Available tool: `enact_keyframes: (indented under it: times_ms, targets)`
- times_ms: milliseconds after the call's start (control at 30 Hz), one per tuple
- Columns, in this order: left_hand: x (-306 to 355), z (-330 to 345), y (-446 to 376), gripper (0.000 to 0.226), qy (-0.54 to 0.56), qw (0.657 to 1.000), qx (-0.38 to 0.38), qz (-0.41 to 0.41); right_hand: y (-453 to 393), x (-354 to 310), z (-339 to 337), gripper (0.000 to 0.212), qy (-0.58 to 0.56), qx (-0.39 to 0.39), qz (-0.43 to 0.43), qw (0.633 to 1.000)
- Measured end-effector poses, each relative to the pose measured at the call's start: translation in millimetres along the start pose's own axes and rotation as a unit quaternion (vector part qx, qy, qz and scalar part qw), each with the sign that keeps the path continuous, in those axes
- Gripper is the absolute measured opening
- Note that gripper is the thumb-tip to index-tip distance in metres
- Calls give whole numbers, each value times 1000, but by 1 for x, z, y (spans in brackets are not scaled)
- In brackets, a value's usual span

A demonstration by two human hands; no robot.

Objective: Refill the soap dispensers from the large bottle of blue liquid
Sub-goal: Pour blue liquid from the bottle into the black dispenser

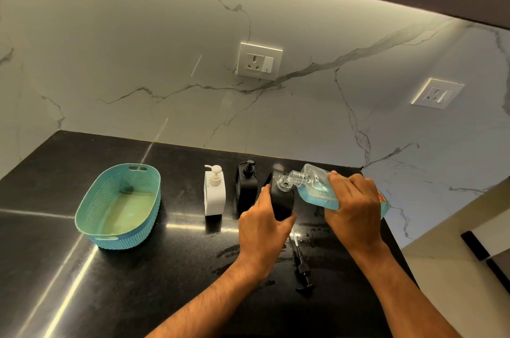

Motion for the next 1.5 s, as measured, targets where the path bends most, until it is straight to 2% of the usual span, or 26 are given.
enact_keyframes:
  times_ms: [1500]
  targets:
    - [-3,2,-2,63,1,1000,-6,-3,-5,-1,-1,68,3,3,-23,1000]
Point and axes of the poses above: each hand's wrist, its own y-axis away from the middle knuckle, its own z-axis out of the palm, x = y × z, the point moved 7 cm from there along -y, towards the middle knuckle, and after that the axes turned 14 degrees about x, right-handed, at the moved point
